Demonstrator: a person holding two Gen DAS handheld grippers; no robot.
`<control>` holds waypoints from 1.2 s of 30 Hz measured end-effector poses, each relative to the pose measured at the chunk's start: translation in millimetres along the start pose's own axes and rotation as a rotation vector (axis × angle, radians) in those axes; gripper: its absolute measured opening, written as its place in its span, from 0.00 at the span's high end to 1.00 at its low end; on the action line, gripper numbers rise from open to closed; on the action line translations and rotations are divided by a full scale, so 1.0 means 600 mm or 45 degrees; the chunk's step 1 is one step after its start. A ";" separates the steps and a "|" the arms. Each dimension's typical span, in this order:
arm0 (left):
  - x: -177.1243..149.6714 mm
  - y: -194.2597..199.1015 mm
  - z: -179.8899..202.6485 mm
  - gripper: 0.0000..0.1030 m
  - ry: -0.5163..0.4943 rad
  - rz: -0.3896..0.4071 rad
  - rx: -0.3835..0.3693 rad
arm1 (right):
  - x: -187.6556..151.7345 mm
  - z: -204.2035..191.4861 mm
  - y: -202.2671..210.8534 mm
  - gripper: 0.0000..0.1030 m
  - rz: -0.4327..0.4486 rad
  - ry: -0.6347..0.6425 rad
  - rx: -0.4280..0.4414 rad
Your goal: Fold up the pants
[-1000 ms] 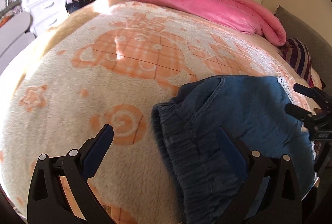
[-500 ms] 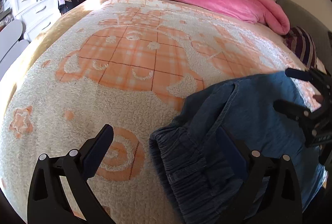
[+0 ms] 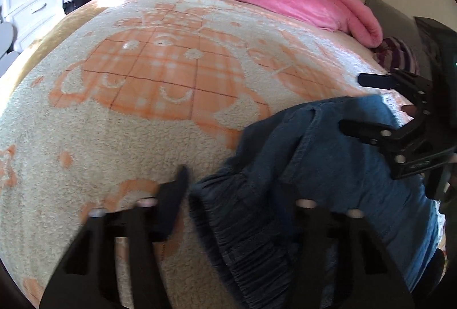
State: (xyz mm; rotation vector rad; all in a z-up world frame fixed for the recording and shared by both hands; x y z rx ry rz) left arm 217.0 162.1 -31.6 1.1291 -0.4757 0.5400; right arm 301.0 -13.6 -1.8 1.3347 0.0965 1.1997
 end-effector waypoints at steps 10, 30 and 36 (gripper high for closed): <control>-0.006 0.049 0.045 0.68 -0.153 0.132 -0.020 | 0.000 -0.046 -0.018 0.15 0.028 0.271 -0.025; -0.037 0.105 0.099 0.66 -0.314 0.224 0.055 | -0.100 -0.043 0.162 0.97 0.248 0.012 0.082; -0.068 0.155 0.162 0.66 -0.454 0.294 0.126 | -0.153 -0.045 0.253 0.98 0.326 -0.088 0.104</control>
Point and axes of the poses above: each gripper's, at about its wrist camera, not at the fingertips, and y roughly against the way its jaws point, z to its right, x to its top, the point moved 1 cm from there along -y, roughly the way its jaws point, and after that the axes turned 11 degrees about -x, right-handed, at the moved point
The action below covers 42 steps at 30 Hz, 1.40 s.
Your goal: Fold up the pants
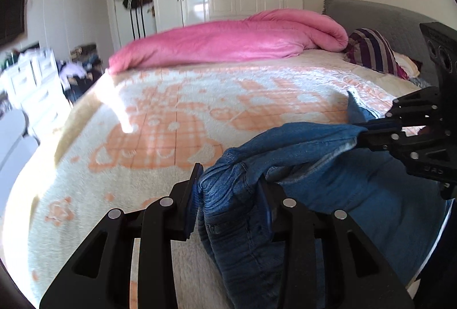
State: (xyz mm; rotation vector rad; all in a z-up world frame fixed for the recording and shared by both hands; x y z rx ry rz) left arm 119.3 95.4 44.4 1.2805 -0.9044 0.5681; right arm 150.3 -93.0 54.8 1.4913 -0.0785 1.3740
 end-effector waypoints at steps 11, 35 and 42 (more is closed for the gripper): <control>-0.084 0.085 0.084 0.64 -0.105 -0.115 -0.011 | -0.111 -0.080 0.097 0.98 0.028 -0.050 0.080; -0.173 0.121 0.066 0.49 0.026 -0.370 -0.002 | -0.187 -0.165 0.111 0.97 -0.071 -0.023 0.229; -0.156 0.177 0.044 0.49 0.119 -0.277 -0.013 | -0.189 -0.184 0.110 0.97 -0.077 -0.003 0.276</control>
Point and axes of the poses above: each gripper's, at about its wrist camera, not at the fingertips, and y roughly against the way its jaws point, z to its right, x to its top, the point moved 1 cm from there along -y, roughly the way its jaws point, and after that the axes turned 11 degrees about -x, right-handed, at the moved point
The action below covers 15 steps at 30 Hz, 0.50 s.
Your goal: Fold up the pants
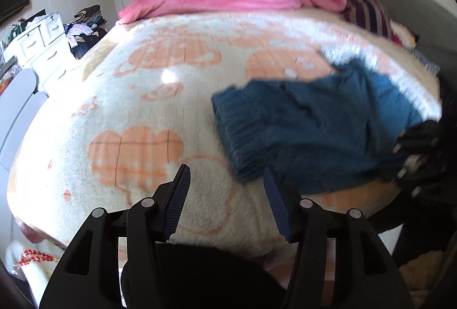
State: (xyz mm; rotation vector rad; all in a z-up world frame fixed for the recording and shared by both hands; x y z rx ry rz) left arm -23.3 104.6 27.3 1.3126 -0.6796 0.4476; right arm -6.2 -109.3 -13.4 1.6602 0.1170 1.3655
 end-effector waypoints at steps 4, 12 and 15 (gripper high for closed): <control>0.037 -0.005 0.038 0.49 -0.025 0.050 -0.133 | -0.003 -0.012 -0.003 0.95 -0.011 0.019 0.013; 0.028 -0.114 0.084 0.49 -0.166 -0.133 -0.026 | -0.008 -0.002 0.001 0.83 -0.066 -0.032 0.096; 0.014 -0.113 0.082 0.49 -0.179 -0.127 -0.023 | 0.003 0.026 0.029 0.79 0.020 -0.120 0.050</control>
Point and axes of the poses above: each gripper's, at about its wrist camera, not at the fingertips, and y roughly against the way its jaws point, z to its right, x to its top, the point moved 1 cm from there along -y, roughly the way its jaws point, and after that the axes turned 11 degrees about -x, right-handed, at the moved point
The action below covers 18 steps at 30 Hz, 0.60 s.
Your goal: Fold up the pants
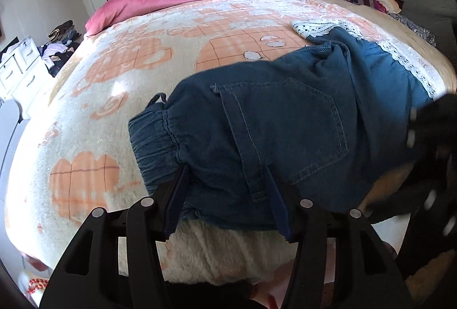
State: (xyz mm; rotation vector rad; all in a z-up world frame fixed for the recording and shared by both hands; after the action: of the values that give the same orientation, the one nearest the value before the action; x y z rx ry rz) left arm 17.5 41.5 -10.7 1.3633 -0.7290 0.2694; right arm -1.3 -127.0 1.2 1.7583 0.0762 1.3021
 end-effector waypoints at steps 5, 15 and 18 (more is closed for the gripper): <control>-0.002 0.003 -0.004 0.49 0.010 0.009 -0.009 | 0.006 0.031 -0.015 0.73 -0.016 -0.104 -0.112; -0.004 0.034 -0.007 0.47 0.057 0.110 -0.057 | -0.016 0.040 -0.041 0.57 -0.126 -0.136 -0.152; 0.000 0.068 -0.009 0.47 0.100 0.199 -0.100 | -0.001 0.072 -0.002 0.48 -0.031 -0.230 -0.197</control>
State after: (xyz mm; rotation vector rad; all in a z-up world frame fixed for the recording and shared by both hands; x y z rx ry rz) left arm -4.3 55.2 21.6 1.2169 -0.7734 0.4119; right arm 32.6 -153.2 -0.8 1.7281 -0.1019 1.0967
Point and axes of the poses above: each gripper's, at about its wrist camera, not at the fingertips, and y roughly against the way its jaws point, z to its right, x to its top, the point moved 1 cm from there along -y, roughly the way its jaws point, and after that the axes turned 11 degrees about -x, right-handed, at the moved point
